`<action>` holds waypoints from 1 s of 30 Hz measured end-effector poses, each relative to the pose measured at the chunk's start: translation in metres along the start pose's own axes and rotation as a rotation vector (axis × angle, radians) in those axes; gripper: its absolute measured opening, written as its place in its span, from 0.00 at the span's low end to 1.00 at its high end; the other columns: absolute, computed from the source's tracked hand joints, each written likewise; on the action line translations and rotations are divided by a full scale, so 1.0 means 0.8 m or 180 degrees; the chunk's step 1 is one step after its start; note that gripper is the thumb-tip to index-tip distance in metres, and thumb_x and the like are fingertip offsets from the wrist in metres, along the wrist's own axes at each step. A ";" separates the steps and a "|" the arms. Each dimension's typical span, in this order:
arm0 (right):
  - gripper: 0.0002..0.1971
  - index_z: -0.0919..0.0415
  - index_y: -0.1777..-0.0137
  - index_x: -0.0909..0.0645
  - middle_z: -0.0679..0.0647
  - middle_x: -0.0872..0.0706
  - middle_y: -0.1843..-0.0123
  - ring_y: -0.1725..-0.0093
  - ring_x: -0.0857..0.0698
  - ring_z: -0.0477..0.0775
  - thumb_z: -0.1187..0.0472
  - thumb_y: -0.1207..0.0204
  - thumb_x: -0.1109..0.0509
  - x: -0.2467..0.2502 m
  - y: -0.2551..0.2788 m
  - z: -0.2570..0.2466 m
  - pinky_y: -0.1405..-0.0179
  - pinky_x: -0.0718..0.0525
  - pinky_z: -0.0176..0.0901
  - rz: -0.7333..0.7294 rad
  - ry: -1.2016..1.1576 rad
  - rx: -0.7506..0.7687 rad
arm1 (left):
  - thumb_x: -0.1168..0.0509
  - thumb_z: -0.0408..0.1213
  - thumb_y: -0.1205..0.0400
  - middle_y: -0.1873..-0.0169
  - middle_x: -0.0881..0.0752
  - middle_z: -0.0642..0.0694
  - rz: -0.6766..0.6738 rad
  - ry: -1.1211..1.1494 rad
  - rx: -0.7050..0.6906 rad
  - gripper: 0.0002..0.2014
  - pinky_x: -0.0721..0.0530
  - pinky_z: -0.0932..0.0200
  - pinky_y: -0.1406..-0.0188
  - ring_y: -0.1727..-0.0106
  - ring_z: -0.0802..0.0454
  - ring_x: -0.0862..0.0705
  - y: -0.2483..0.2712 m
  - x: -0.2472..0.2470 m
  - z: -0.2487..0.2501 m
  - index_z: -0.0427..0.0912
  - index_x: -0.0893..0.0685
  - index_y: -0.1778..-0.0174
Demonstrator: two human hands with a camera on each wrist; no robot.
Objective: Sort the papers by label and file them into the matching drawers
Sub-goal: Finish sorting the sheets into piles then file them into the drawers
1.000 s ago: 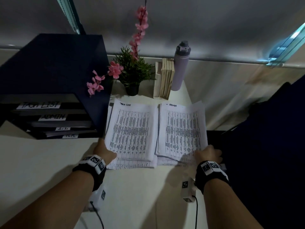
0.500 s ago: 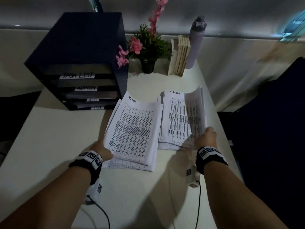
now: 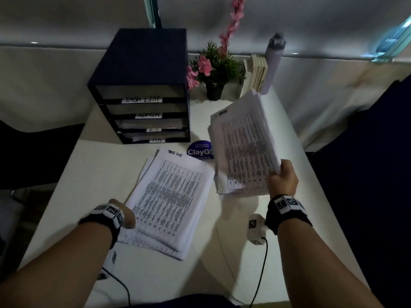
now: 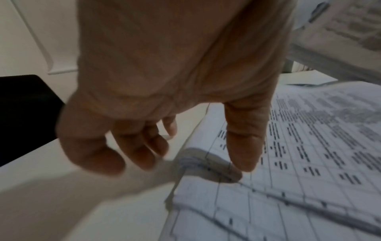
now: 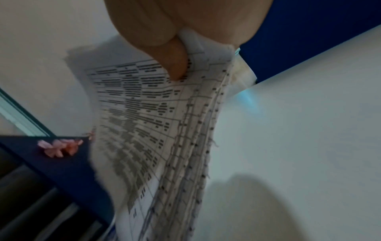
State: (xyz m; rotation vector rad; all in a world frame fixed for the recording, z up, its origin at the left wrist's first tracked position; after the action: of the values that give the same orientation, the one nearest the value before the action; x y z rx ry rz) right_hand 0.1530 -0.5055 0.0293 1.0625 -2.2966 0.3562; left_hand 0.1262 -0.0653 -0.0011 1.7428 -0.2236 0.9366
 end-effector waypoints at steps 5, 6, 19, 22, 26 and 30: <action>0.15 0.49 0.61 0.26 0.45 0.26 0.67 0.65 0.27 0.50 0.74 0.31 0.39 0.008 0.023 -0.047 0.64 0.24 0.47 -0.0023 -0.0976 0.0277 | 0.27 0.53 0.29 0.21 0.37 0.36 0.0350 0.1258 -0.0717 0.49 0.28 0.46 0.27 0.22 0.37 0.33 -0.020 0.037 0.014 0.42 0.46 0.18; 0.16 0.49 0.61 0.25 0.45 0.26 0.67 0.65 0.27 0.49 0.74 0.31 0.39 0.008 0.030 -0.060 0.64 0.25 0.46 -0.0073 -0.1090 0.0328 | 0.28 0.56 0.27 0.19 0.40 0.39 0.0177 0.1677 -0.1098 0.48 0.31 0.43 0.24 0.20 0.38 0.36 -0.010 0.043 0.032 0.45 0.46 0.17; 0.30 0.45 0.39 0.23 0.38 0.18 0.52 0.52 0.19 0.39 0.79 0.32 0.34 -0.038 0.133 -0.227 0.54 0.19 0.40 -0.1343 -0.1653 0.1378 | 0.31 0.33 0.21 0.30 0.20 0.50 0.0413 0.5358 -0.2764 0.27 0.24 0.42 0.31 0.30 0.47 0.22 0.070 0.146 0.052 0.52 0.29 0.26; 0.27 0.51 0.32 0.28 0.54 0.19 0.46 0.48 0.18 0.49 0.74 0.27 0.31 -0.066 0.144 -0.231 0.47 0.15 0.49 -0.1863 -0.1590 0.1083 | 0.27 0.34 0.24 0.34 0.17 0.46 0.1238 0.5233 -0.2614 0.25 0.24 0.38 0.29 0.33 0.47 0.19 0.067 0.162 0.011 0.44 0.24 0.31; 0.15 0.64 0.46 0.27 0.69 0.17 0.47 0.49 0.16 0.66 0.62 0.31 0.32 -0.087 0.160 -0.232 0.47 0.14 0.68 -0.1692 -0.1487 0.0856 | 0.29 0.27 0.23 0.43 0.17 0.54 0.1725 0.4760 -0.2627 0.21 0.21 0.50 0.31 0.39 0.55 0.17 0.075 0.156 -0.009 0.42 0.24 0.35; 0.18 0.61 0.39 0.28 0.64 0.17 0.42 0.40 0.17 0.67 0.70 0.28 0.34 -0.104 0.179 -0.223 0.41 0.15 0.65 -0.1918 -0.1785 0.0588 | 0.30 0.22 0.24 0.46 0.16 0.63 0.1523 0.4919 -0.2902 0.24 0.18 0.71 0.45 0.45 0.72 0.16 0.075 0.145 -0.017 0.53 0.23 0.39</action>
State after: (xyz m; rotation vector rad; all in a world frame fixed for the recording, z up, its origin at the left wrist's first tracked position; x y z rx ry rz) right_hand 0.1568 -0.2798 0.1215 2.0835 -2.2629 0.0190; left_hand 0.1634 -0.0432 0.1233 -0.1309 -0.0015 1.8599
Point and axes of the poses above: each hand's wrist, its own y-axis away from the middle knuckle, its own x-axis out of the back of the hand, z = x × y, the point moved 6 cm from there along -y, towards the middle knuckle
